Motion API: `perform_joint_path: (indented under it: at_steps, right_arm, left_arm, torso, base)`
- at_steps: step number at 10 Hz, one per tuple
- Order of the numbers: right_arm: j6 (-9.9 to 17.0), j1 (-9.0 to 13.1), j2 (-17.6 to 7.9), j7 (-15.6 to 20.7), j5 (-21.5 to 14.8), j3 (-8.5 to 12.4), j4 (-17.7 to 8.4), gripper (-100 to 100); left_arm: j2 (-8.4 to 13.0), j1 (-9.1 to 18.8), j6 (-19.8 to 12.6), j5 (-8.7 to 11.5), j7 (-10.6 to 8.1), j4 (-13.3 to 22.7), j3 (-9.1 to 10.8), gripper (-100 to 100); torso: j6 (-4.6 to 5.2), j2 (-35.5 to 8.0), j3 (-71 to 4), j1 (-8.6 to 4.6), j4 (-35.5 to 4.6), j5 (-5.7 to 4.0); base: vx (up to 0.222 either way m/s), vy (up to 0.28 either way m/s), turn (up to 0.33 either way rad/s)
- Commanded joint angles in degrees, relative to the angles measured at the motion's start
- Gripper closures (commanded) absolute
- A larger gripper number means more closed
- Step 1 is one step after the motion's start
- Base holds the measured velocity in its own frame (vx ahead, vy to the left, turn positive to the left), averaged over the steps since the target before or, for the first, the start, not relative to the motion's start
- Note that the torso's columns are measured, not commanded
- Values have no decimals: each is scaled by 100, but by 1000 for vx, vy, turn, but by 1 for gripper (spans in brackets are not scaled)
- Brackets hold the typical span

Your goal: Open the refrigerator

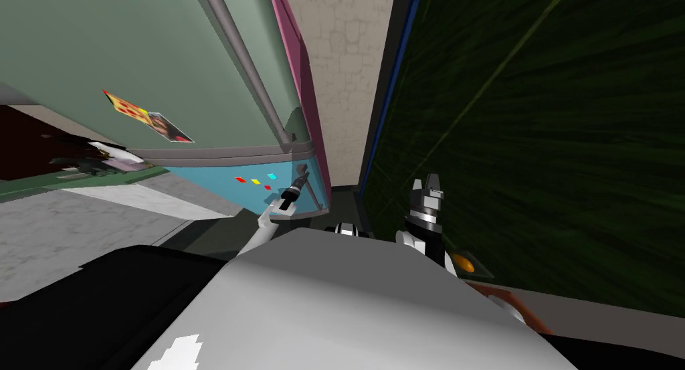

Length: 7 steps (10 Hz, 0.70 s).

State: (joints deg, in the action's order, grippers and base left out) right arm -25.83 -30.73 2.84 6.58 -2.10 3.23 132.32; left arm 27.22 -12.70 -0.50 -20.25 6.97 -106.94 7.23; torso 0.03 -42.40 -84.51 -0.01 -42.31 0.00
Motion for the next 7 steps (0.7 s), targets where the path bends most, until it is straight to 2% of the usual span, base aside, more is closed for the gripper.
perform_joint_path:
  at_steps: [1, 3, 4, 5, 7]
  right_arm:
    - [0, -2, 0, 0, 0, 1, 0, 0]
    - [0, 0, 0, 0, 0, 0, 0, 0]
    - [0, 0, 0, 0, 0, 0, 0, 0]
    - [0, -3, 0, 0, 0, 1, 0, 0]
    - [-1, -6, -1, 0, 0, 2, 1, 0]
  left_arm:
    - [15, 342, -129, 30, 2, 414, 198, -100]
    - [-11, 722, -288, 44, 25, 815, 428, -100]
    - [27, 624, -225, 53, 4, 701, 354, -100]
    - [2, 547, -209, 37, 13, 633, 313, 100]
    - [27, 137, -50, 23, -10, 206, 83, 100]
  torso:
    - [-9, 5, -1, 1, 0, -1]
    - [-1, 7, -5, -2, 2, -1]
    - [-3, -3, 3, 0, -1, 0]
    - [-9, 22, -11, 1, 3, -1]
    - [-34, 55, -35, 33, 7, 6]
  base:
    - [-104, -4, -227]
    - [-170, -11, -343]
    - [-85, -1, -60]
    - [36, 0, 270]
    - [154, 17, 317]
